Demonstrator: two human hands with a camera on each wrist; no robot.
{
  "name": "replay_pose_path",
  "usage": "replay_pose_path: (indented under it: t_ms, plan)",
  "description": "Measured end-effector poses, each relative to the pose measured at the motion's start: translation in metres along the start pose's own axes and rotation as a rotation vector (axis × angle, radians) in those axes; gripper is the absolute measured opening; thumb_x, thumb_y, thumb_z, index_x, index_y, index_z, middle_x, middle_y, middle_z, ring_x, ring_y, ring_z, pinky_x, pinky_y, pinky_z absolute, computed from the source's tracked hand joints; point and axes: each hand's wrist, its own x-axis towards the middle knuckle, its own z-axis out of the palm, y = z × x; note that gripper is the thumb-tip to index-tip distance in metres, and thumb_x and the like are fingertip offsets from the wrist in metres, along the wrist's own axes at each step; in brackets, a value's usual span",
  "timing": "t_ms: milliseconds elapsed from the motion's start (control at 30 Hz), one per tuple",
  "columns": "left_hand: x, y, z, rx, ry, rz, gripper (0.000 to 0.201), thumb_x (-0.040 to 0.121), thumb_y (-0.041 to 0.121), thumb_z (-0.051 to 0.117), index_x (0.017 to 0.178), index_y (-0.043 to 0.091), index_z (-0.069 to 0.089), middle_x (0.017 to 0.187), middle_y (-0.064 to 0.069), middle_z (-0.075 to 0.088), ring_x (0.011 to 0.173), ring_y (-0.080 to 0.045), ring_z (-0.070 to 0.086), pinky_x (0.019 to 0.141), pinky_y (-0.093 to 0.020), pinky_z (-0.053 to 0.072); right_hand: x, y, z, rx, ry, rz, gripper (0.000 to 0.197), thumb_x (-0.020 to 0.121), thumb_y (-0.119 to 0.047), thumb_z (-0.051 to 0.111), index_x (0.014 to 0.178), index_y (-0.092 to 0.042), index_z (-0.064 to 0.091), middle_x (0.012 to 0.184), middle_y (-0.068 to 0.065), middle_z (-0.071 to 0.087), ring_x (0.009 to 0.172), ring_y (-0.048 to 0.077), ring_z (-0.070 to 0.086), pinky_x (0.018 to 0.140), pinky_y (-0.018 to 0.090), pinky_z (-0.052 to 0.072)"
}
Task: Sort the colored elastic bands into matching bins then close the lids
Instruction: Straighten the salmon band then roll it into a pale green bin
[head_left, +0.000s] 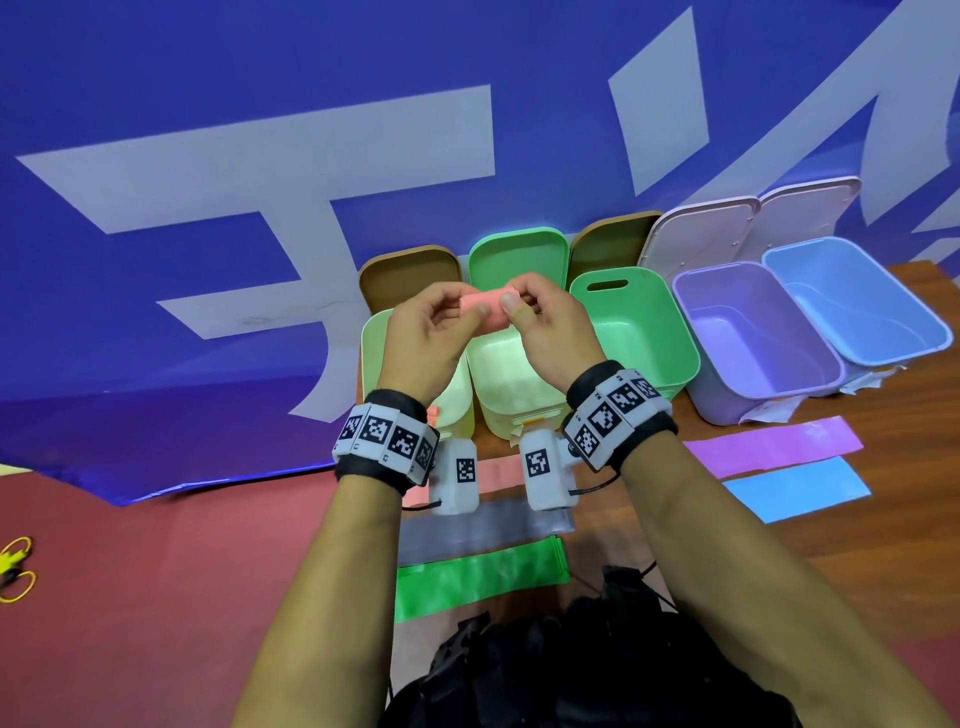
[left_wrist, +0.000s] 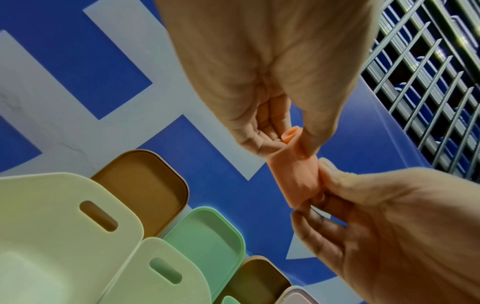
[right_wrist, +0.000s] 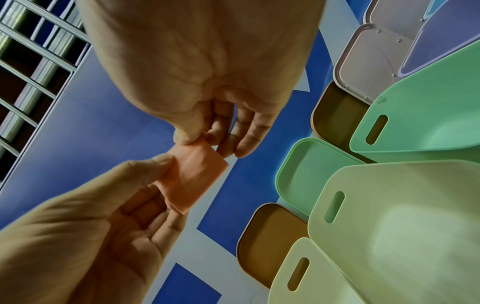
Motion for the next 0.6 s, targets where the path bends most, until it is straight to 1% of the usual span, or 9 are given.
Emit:
replay_pose_path:
  t_ms: [133,167,233,300,333,433,500,567,600]
  plan:
    - [0.0039,-0.0026,-0.0043,0.020,-0.002,-0.001,0.010,0.092,0.013,0.066,0.101,0.012,0.070,0.088,0.001,0.068,0.082,-0.009,0.061,0.076,-0.021,0.051,0.0023,-0.0019,-0.0012,0.052,-0.033,0.035,0.012,0.100,-0.024,0.053,0.091,-0.020,0.059,0.083,-0.010,0.057,0.076,0.005,0.053,0.071,0.027,0.043]
    - [0.0048,-0.0027,-0.0049,0.019,-0.007,-0.001,0.009,0.092,0.014,0.065,0.100,0.013,0.070,0.088,0.001,0.068,0.082,-0.009,0.061,0.077,-0.022,0.051,0.0025,-0.0020,-0.0005,0.085,-0.037,0.046,0.011,0.100,-0.025,0.053,0.094,-0.020,0.061,0.086,-0.009,0.059,0.080,0.007,0.056,0.074,0.029,0.046]
    - [0.0053,-0.0011,-0.0047,0.010,-0.008,-0.003,0.009,0.093,0.014,0.064,0.099,0.011,0.071,0.089,-0.002,0.069,0.082,-0.009,0.062,0.076,-0.021,0.051,0.0026,-0.0022,0.0014,0.165,-0.040,0.066,0.011,0.100,-0.023,0.055,0.106,-0.020,0.064,0.095,-0.006,0.063,0.091,0.013,0.061,0.084,0.031,0.051]
    - [0.0054,-0.0009,-0.0042,0.003,0.009,-0.008,0.010,0.094,0.015,0.064,0.096,0.008,0.070,0.087,-0.002,0.070,0.080,-0.007,0.062,0.075,-0.020,0.050,0.0023,-0.0020,0.0027,0.228,-0.053,0.068,0.019,0.097,-0.018,0.058,0.116,-0.020,0.062,0.098,-0.006,0.063,0.094,0.015,0.062,0.089,0.032,0.052]
    - [0.0058,-0.0014,-0.0040,0.008,0.017,-0.011,0.010,0.094,0.016,0.064,0.093,0.009,0.070,0.084,0.001,0.069,0.078,-0.006,0.062,0.073,-0.019,0.049,0.0023,-0.0016,0.0030,0.246,-0.058,0.057,0.022,0.096,-0.016,0.060,0.117,-0.020,0.061,0.098,-0.005,0.062,0.093,0.016,0.063,0.090,0.034,0.053]
    - [0.0065,-0.0035,-0.0042,0.020,0.012,-0.021,0.013,0.095,0.019,0.064,0.086,0.012,0.069,0.071,0.012,0.063,0.069,-0.002,0.056,0.069,-0.018,0.045,0.0038,0.0005,0.0033,0.222,-0.038,0.029,0.016,0.092,-0.017,0.061,0.108,-0.022,0.063,0.096,-0.002,0.065,0.094,0.021,0.064,0.091,0.043,0.054]
    - [0.0058,-0.0032,-0.0048,0.013,-0.003,-0.027,0.018,0.096,0.021,0.062,0.080,0.015,0.068,0.065,0.015,0.061,0.066,0.000,0.054,0.067,-0.016,0.043,0.0052,0.0012,0.0041,0.186,-0.018,0.030,0.011,0.093,-0.019,0.062,0.103,-0.020,0.064,0.091,-0.003,0.065,0.092,0.023,0.064,0.089,0.046,0.054]
    - [0.0047,-0.0019,-0.0049,0.007,-0.019,-0.024,0.022,0.098,0.023,0.060,0.077,0.018,0.066,0.063,0.016,0.060,0.065,0.000,0.053,0.066,-0.015,0.042,0.0059,0.0017,0.0049,0.163,-0.002,0.031,0.007,0.093,-0.022,0.062,0.100,-0.021,0.064,0.087,-0.005,0.064,0.089,0.024,0.064,0.088,0.047,0.054]
    - [0.0044,-0.0013,-0.0042,-0.002,-0.022,-0.026,0.020,0.097,0.023,0.061,0.079,0.017,0.066,0.067,0.015,0.062,0.067,0.000,0.055,0.067,-0.015,0.043,0.0062,0.0020,0.0050,0.155,0.001,0.032,0.007,0.093,-0.025,0.061,0.098,-0.022,0.063,0.086,-0.005,0.064,0.089,0.024,0.064,0.088,0.048,0.054]
